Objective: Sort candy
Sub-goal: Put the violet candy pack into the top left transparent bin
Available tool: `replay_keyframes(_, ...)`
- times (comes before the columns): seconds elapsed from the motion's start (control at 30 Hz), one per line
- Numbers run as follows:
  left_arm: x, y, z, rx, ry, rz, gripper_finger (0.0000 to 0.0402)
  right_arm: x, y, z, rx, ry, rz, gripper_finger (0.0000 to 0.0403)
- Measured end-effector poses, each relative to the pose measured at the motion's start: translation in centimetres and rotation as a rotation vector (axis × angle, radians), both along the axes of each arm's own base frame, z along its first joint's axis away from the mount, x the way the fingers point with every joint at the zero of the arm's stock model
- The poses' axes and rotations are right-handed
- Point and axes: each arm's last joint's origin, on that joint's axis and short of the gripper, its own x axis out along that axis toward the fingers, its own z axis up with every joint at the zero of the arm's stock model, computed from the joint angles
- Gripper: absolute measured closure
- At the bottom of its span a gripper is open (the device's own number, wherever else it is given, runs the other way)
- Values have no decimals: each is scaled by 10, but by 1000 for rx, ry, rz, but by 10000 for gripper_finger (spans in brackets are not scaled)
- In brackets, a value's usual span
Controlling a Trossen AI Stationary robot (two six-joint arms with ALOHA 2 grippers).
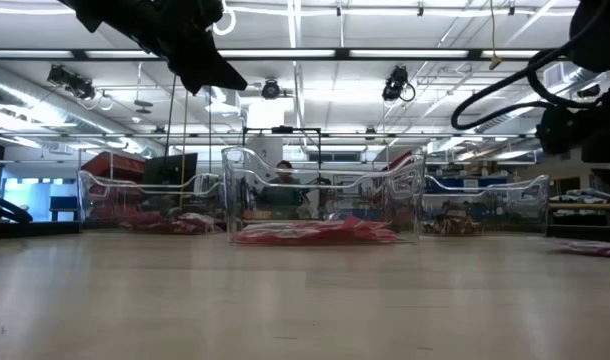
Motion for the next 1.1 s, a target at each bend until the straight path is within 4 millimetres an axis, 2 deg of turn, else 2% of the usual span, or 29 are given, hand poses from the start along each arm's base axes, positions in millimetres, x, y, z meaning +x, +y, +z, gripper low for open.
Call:
replay_keyframes(0.13,0,0,0,2,6,-2,396,-5,-3,-7,-6,1,-34,141)
replay_keyframes(0.23,0,0,-1,2,8,-2,396,-5,-3,-7,-21,-19,-32,151)
replay_keyframes(0.33,0,0,-1,1,8,-2,396,-3,-3,-7,-37,-51,-27,202)
replay_keyframes(0.53,0,0,-1,0,7,-1,396,-1,-2,-7,-48,-83,54,372)
replay_keyframes(0.57,0,0,-1,0,7,0,396,-1,-2,-7,-52,-85,62,387)
replay_keyframes(0.8,2,0,-1,-9,-7,4,396,5,0,0,-102,-117,116,399)
replay_keyframes(1.1,19,-1,-14,-84,9,-89,396,33,10,43,-250,-270,265,402)
